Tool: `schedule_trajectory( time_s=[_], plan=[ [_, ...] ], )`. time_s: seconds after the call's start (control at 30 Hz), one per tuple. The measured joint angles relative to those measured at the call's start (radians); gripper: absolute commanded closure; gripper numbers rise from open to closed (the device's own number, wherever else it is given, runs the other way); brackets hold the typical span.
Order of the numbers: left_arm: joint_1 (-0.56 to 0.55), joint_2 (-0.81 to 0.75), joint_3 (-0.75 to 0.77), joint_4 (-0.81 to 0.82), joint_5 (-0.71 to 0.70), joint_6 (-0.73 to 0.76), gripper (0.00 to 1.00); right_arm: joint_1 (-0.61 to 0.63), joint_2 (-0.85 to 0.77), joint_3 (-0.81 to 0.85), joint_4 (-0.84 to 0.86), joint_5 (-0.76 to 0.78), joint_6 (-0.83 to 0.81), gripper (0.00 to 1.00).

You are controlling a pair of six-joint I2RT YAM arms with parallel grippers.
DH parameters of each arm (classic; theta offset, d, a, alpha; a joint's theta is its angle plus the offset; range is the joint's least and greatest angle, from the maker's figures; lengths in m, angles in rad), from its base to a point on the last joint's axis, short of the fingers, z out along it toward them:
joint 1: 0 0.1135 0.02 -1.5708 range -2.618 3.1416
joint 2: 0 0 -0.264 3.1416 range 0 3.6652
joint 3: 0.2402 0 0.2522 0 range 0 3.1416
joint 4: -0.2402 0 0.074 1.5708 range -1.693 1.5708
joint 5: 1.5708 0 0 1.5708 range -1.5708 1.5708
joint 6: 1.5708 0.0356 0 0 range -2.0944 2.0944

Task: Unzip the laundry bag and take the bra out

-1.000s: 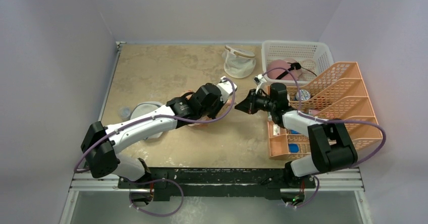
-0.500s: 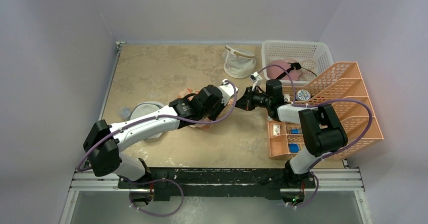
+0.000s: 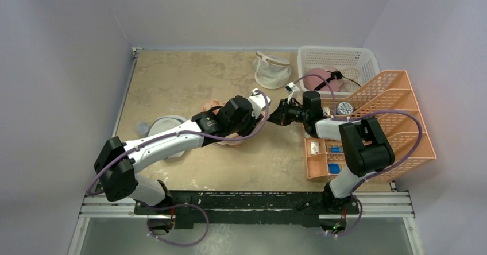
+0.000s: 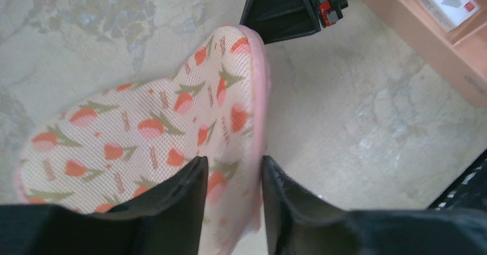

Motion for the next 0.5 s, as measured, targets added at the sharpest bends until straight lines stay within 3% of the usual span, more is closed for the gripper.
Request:
schedule_trajectory(
  time_s=[0.1, 0.23, 0.5],
  plan=[
    [0.0, -0.01, -0.002, 0.003, 0.0, -0.017, 0.36, -0.008, -0.025, -0.009, -0.043, 0.045, -0.011, 0.55],
    [0.003, -0.07, -0.021, 0.023, 0.001, -0.025, 0.29, -0.015, -0.14, -0.049, -0.114, 0.09, -0.034, 0.39],
    [0.117, -0.194, -0.042, 0.116, 0.025, -0.08, 0.24, -0.014, -0.362, -0.058, -0.274, 0.154, -0.062, 0.21]
  ],
)
